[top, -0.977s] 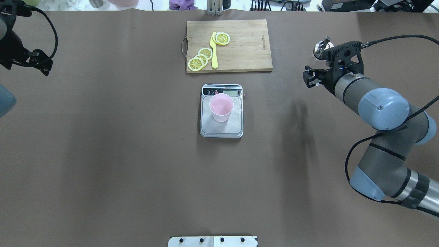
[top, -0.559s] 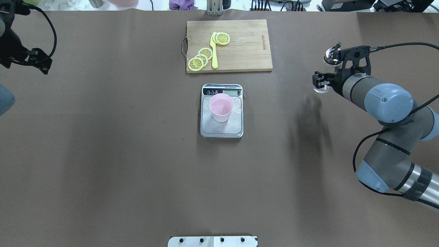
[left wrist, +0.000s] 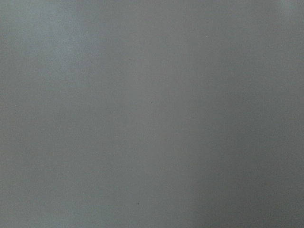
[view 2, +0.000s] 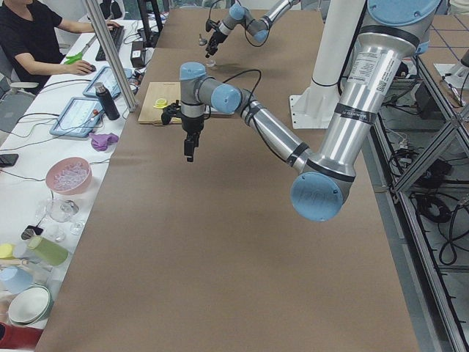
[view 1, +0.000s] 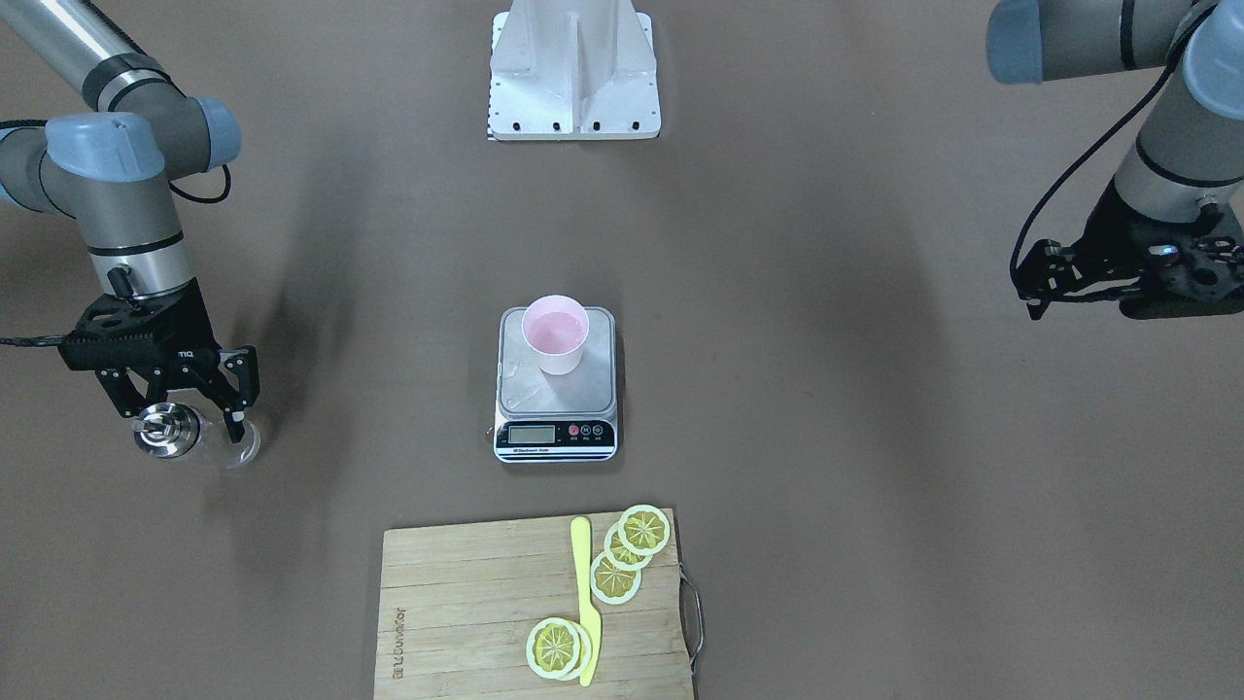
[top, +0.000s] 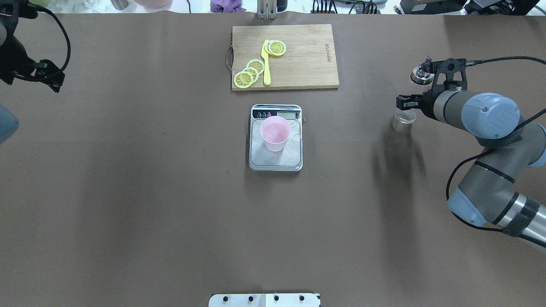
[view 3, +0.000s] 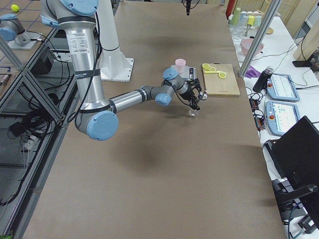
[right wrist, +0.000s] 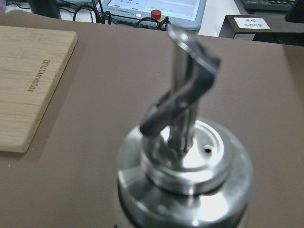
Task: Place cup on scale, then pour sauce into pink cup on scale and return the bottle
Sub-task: 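Lower the sauce bottle onto the table with the right gripper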
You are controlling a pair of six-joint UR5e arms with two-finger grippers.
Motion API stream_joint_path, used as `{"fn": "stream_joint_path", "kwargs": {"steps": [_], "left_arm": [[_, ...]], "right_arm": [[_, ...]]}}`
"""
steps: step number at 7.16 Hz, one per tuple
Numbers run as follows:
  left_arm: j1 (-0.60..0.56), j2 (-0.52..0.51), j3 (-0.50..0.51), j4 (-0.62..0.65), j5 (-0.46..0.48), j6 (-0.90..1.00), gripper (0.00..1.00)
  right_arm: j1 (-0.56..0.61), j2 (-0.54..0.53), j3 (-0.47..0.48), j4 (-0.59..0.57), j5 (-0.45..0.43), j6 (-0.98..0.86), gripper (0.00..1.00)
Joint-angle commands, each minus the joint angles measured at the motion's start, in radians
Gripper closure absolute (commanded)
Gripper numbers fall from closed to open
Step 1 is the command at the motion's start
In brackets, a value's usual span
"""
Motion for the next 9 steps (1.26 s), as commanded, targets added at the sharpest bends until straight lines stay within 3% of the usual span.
{"fn": "stream_joint_path", "kwargs": {"steps": [1, 2, 6, 9], "left_arm": [[0.000, -0.001, 0.000, -0.001, -0.002, 0.000, 0.01], [0.000, -0.001, 0.000, -0.001, -0.003, 0.000, 0.01], [0.000, 0.002, -0.002, -0.001, 0.001, 0.000, 0.01], [0.000, 0.003, -0.006, 0.001, 0.003, 0.000, 0.01]], "right_arm": [[-0.006, 0.004, -0.012, 0.001, -0.007, -0.032, 0.95], [-0.012, 0.005, -0.017, 0.002, -0.024, -0.020, 0.02], [-0.026, -0.045, 0.041, 0.002, -0.058, -0.017, 0.00], [-0.057, -0.218, 0.262, -0.007, -0.020, -0.015, 0.00]]}}
